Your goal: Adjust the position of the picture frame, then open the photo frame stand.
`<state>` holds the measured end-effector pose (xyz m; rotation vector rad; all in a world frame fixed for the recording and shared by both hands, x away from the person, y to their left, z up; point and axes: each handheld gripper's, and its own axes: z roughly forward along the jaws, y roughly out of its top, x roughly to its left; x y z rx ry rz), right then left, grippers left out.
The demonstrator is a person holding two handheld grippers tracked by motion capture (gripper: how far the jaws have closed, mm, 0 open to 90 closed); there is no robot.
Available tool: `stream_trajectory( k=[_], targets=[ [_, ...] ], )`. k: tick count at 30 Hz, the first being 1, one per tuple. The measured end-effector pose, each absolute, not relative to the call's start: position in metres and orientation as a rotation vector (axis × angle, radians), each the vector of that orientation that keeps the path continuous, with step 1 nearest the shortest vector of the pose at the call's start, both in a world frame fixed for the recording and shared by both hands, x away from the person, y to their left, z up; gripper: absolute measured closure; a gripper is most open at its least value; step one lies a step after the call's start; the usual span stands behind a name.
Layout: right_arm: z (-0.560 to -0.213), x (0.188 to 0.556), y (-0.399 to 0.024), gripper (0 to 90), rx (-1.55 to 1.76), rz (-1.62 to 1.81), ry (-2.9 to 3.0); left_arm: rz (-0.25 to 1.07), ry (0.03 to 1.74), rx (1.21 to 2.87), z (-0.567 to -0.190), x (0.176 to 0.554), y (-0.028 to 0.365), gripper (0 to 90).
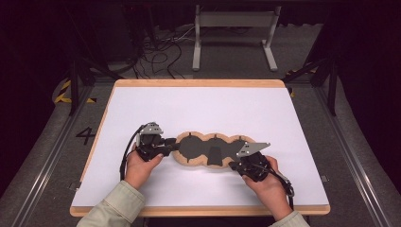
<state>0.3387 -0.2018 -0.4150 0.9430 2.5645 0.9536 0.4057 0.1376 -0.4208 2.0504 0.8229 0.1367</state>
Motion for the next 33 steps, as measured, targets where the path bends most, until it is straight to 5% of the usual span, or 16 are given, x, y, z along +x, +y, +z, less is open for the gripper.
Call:
stream_trajectory(
  k=[14,33],
  targets=[
    [-0.394,0.330,-0.209,90.0,0.878,1.049,2.512,0.258,0.815,2.089,-0.416,0.402,0.136,63.2],
    [-0.417,0.333,-0.192,90.0,0.833,1.196,2.515,0.277,0.830,2.029,-0.413,0.396,0.144,61.7]
  ],
)
